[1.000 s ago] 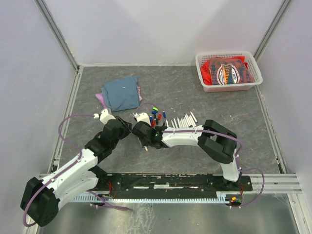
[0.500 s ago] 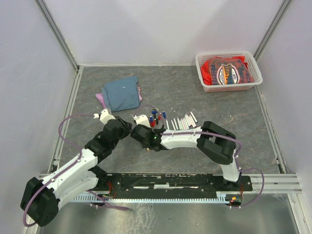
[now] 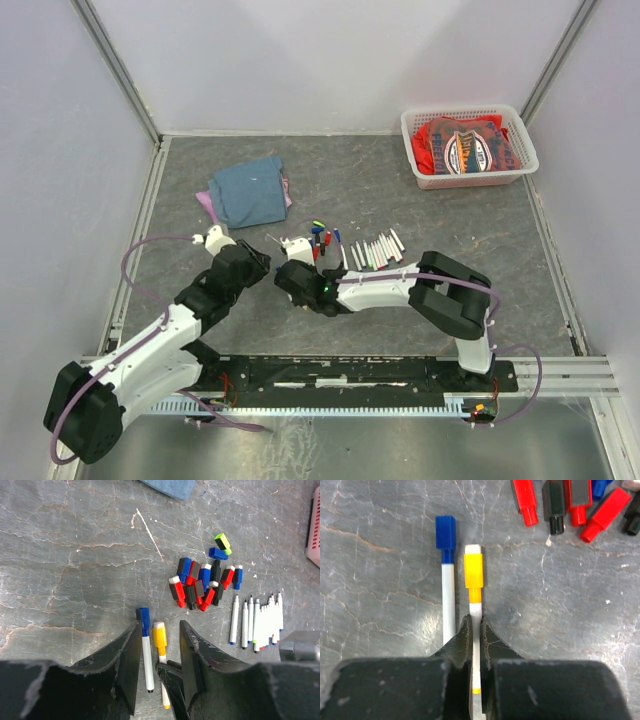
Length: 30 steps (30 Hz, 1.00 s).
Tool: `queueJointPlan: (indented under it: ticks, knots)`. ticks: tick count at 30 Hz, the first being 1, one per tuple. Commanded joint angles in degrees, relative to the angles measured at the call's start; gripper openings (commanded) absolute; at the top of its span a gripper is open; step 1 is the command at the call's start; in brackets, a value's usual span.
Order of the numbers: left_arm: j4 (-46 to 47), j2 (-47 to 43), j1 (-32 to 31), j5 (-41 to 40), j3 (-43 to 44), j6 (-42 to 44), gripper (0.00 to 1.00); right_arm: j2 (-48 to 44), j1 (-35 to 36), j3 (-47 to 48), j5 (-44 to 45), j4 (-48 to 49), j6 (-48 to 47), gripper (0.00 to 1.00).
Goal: Open the pen caps
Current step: Pick up the pen from the center of the board, then open the pen cap from the pen.
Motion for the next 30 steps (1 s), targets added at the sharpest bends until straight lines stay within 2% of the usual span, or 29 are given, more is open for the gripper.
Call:
queueJointPlan:
  ticks: [1,8,18,30]
  knots:
    - [3.24,1.13,0.72,3.68,0.33,-1.23,0.43,-4.24,-0.35,-5.89,-0.79,-0.6,0.47,0.01]
    - [11.85,4.5,2.36,15.13,-0.66,-0.27,0.45,-14.98,-1.29,-13.65,-3.77,7.68,-0.32,0.01]
    - [22.24,10.59,3.1,28.22,-2.21,-0.11,0.5,-22.55,-2.04,-18.84,-9.38,15.75,0.61,0.01]
    - [28.11,14.99,3.44,36.33,-2.44,-0.08,0.49,-26.03,-3.09,-21.28,-12.23,19.74,1.61,0.01]
